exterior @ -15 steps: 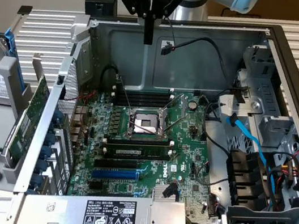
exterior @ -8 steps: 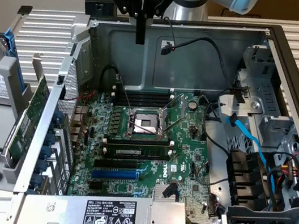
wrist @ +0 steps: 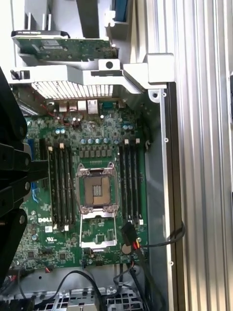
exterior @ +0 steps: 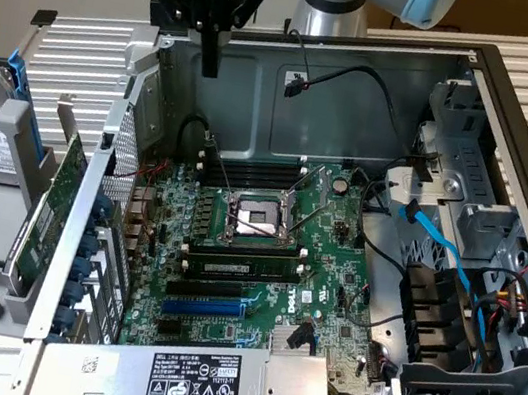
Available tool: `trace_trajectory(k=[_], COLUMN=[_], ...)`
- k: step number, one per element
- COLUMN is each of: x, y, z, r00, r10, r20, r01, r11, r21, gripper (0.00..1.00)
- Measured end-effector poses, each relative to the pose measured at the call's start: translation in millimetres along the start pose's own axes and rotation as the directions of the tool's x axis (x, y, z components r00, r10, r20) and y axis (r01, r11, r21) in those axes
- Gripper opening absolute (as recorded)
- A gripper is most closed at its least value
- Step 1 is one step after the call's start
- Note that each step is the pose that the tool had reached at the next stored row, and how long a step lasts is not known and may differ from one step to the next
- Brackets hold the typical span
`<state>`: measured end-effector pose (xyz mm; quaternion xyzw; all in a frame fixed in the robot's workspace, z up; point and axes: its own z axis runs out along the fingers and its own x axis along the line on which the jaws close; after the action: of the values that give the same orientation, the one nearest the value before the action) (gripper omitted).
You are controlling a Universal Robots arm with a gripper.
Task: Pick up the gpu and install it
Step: 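Reach for the gpu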
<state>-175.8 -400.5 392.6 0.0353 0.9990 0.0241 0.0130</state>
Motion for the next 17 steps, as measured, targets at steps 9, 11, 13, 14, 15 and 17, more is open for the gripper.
trace_trajectory(k=[9,11,13,14,15,17], x=[40.6,49.5,58.8,63.4,67.6,76.7], y=[-5.5,-6.8,-8.1,-8.7,-9.3,-10.6], z=[-1.3,-1.5,-1.9,-2.0,-2.1,-2.4], r00=[1.0,1.0,1.0,1.0,1.0,1.0], r10=[0.0,0.0,0.0,0.0,0.0,0.0], r20=[0.0003,0.0003,0.0002,0.0003,0.0003,0.0003], r01=[0.0,0.0,0.0,0.0,0.0,0.0], r11=[1.0,1.0,1.0,1.0,1.0,1.0], r21=[0.0,0.0,0.0,0.0,0.0,0.0], gripper=[0.11,0.11,0.11,0.11,0.11,0.11])
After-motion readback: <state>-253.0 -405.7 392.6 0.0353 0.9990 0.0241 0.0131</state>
